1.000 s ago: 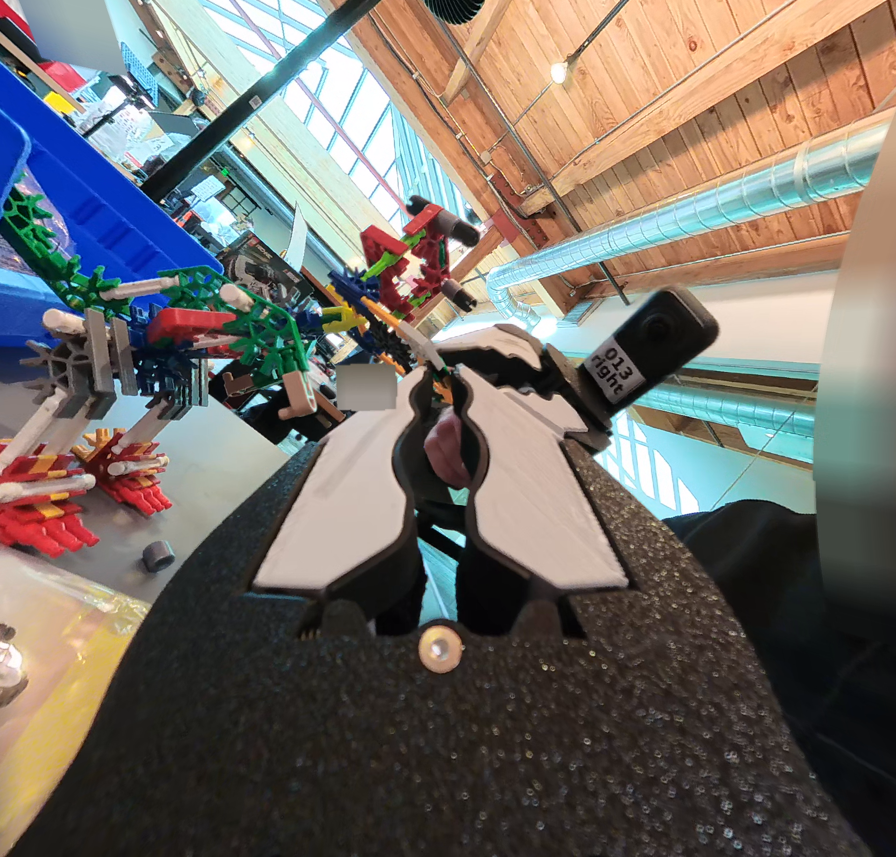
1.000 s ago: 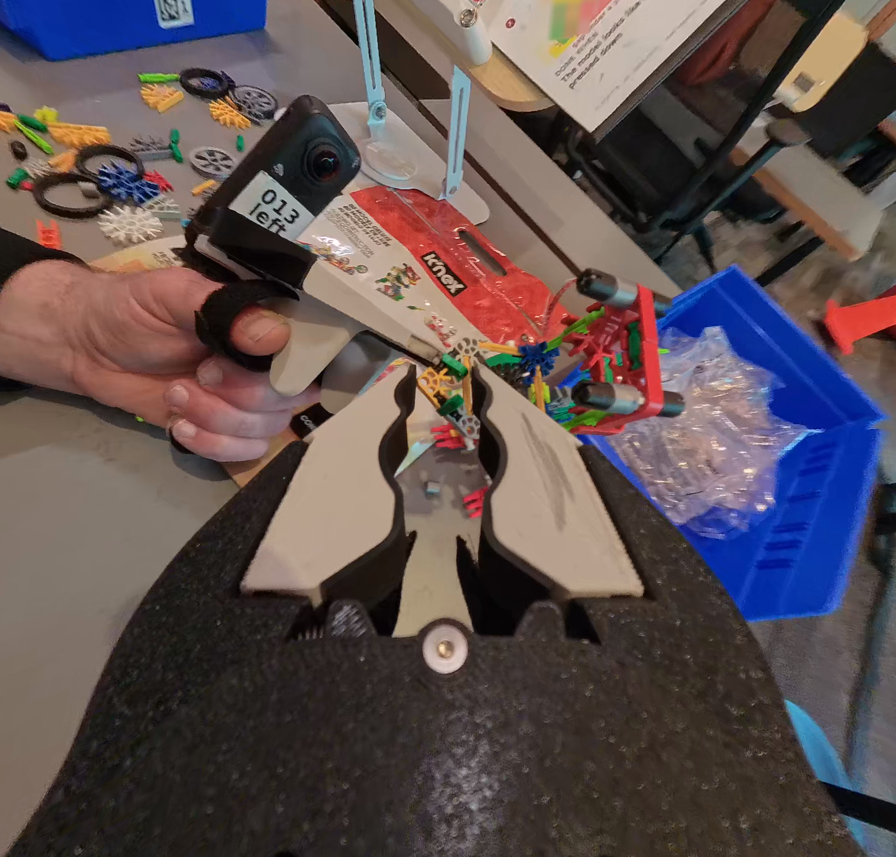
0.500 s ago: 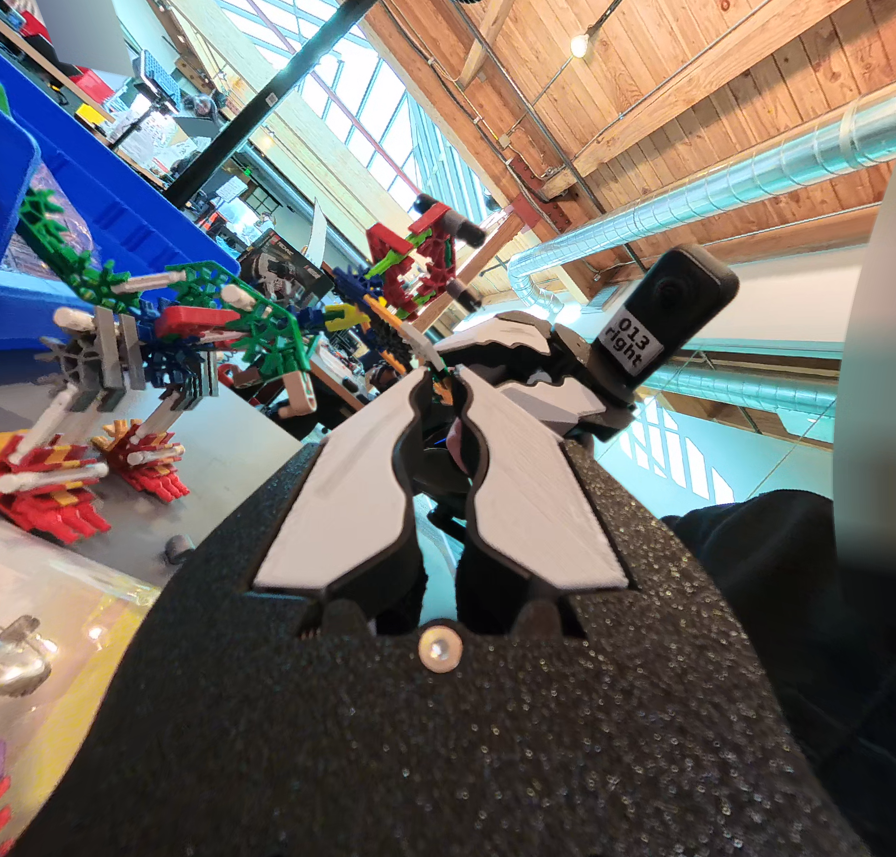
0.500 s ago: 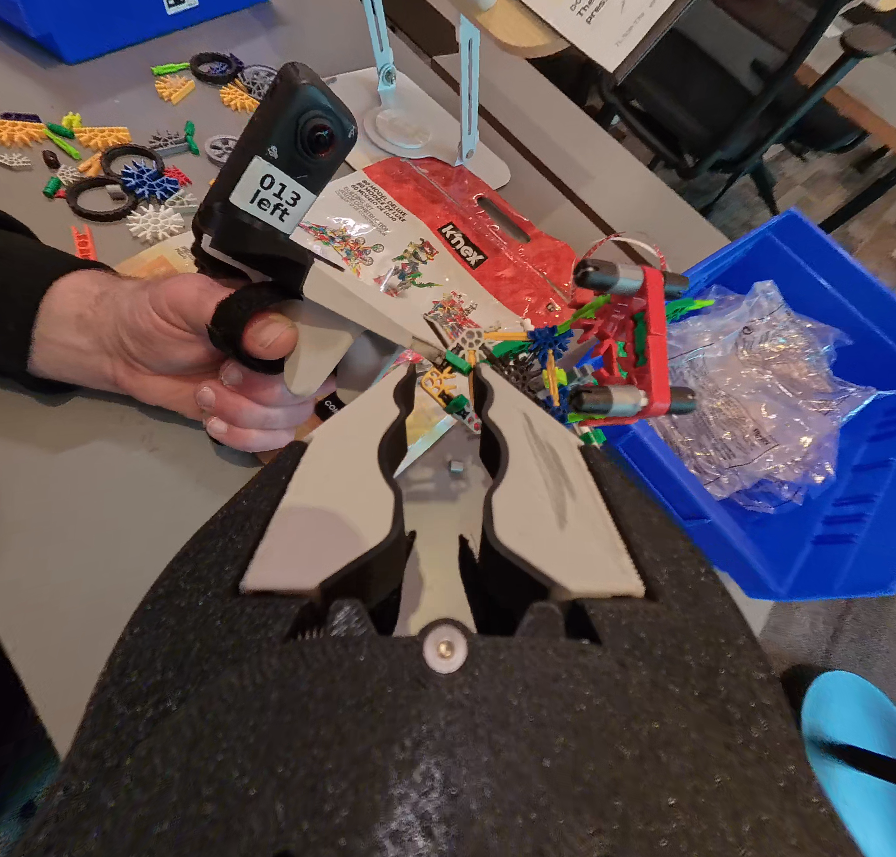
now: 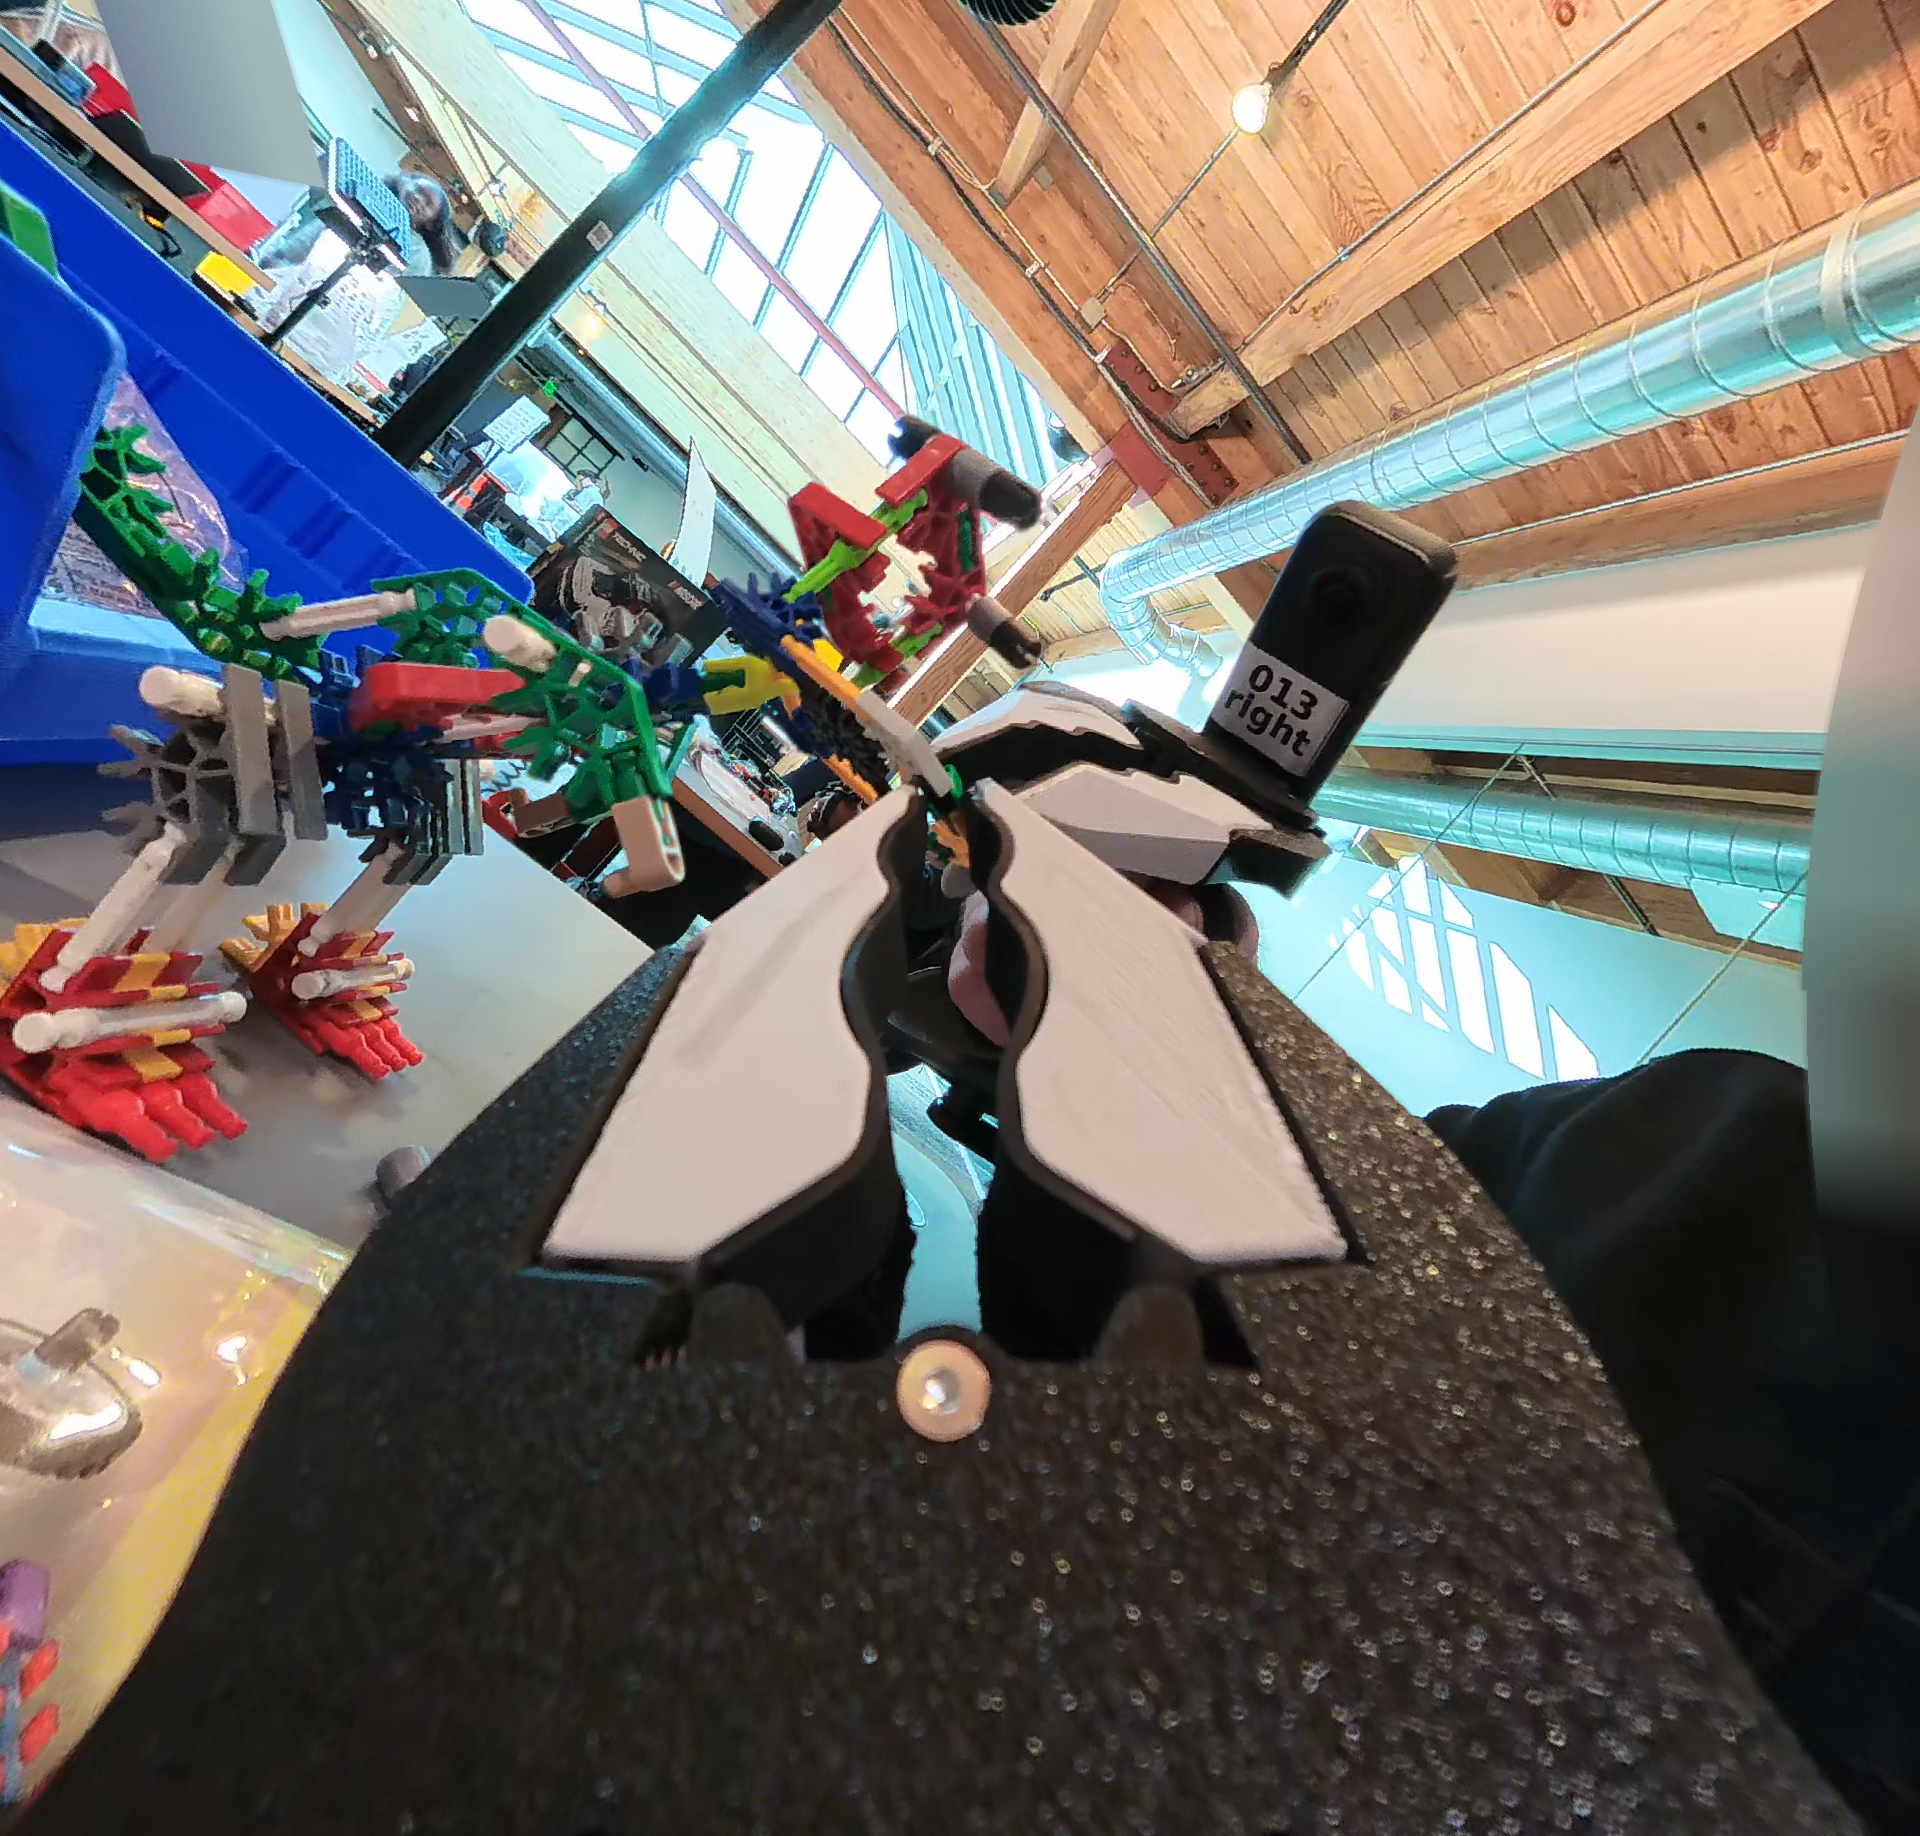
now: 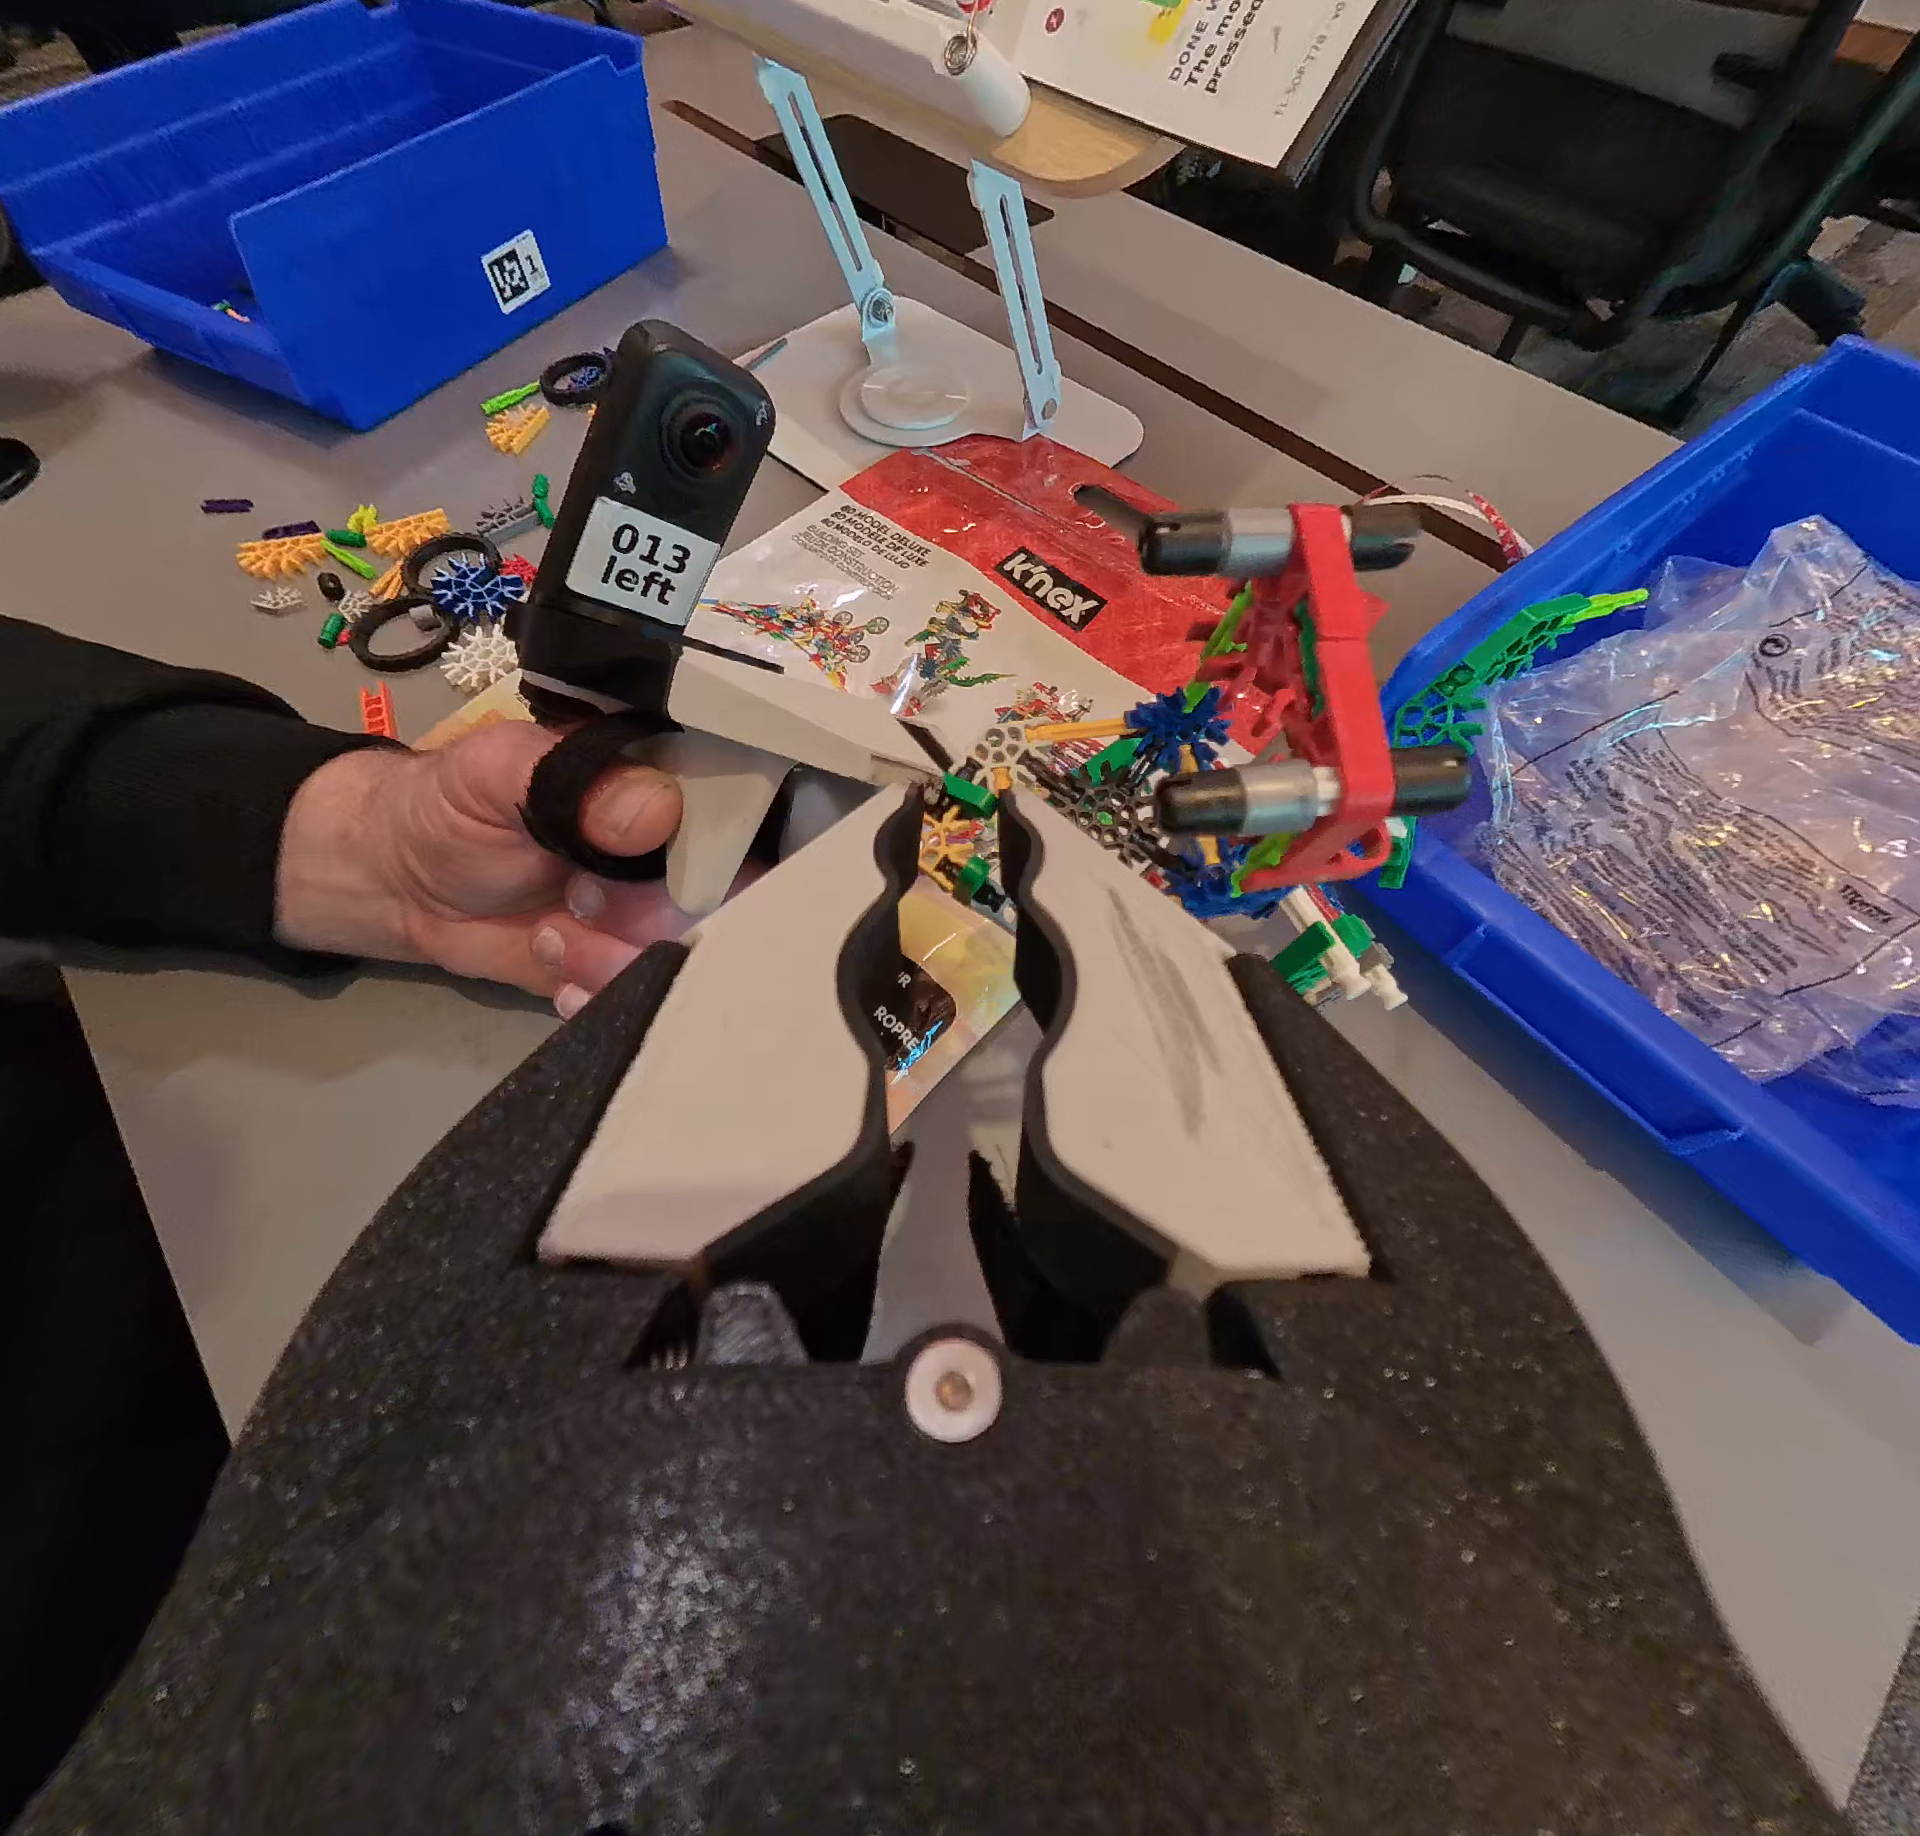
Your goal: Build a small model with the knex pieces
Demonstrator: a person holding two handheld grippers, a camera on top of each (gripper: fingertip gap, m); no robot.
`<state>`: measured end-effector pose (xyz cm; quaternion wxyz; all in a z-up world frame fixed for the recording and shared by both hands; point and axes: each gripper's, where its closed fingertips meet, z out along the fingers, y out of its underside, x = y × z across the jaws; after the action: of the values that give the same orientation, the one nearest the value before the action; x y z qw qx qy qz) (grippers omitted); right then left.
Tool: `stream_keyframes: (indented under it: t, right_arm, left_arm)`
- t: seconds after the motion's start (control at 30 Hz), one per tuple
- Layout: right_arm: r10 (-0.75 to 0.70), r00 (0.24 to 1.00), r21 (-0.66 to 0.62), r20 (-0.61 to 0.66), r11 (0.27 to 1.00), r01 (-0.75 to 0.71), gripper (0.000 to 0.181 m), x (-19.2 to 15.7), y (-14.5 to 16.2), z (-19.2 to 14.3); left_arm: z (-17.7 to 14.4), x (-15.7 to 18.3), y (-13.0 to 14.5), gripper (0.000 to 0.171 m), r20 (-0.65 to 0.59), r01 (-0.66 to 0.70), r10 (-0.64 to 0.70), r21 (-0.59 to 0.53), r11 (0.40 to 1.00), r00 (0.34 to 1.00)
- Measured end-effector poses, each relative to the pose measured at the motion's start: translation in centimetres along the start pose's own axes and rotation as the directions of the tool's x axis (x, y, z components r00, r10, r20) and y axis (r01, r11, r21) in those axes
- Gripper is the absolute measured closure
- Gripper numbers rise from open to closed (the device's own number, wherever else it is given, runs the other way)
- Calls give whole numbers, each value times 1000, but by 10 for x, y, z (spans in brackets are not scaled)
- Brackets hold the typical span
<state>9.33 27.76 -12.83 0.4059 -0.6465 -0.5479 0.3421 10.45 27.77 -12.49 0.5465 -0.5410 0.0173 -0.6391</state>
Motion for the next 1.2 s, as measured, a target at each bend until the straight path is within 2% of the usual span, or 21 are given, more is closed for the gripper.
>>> stream_keyframes:
  t: [0.83,1.1,1.2]
  right_arm:
    - [33,998,47,58,998,-36,174,-3,-5,0]
    - [-33,999,44,38,999,31,174,-4,-5,0]
    - [-106,994,25,-14,994,106,171,-2,-4,0]
  left_arm:
    - [1,0,1,167,-9,17,-17,-2,1000,1000]
    - [1,1,0,167,-15,23,-23,-2,1000,1000]
    - [1,-1,0,166,-9,33,-33,-2,999,999]
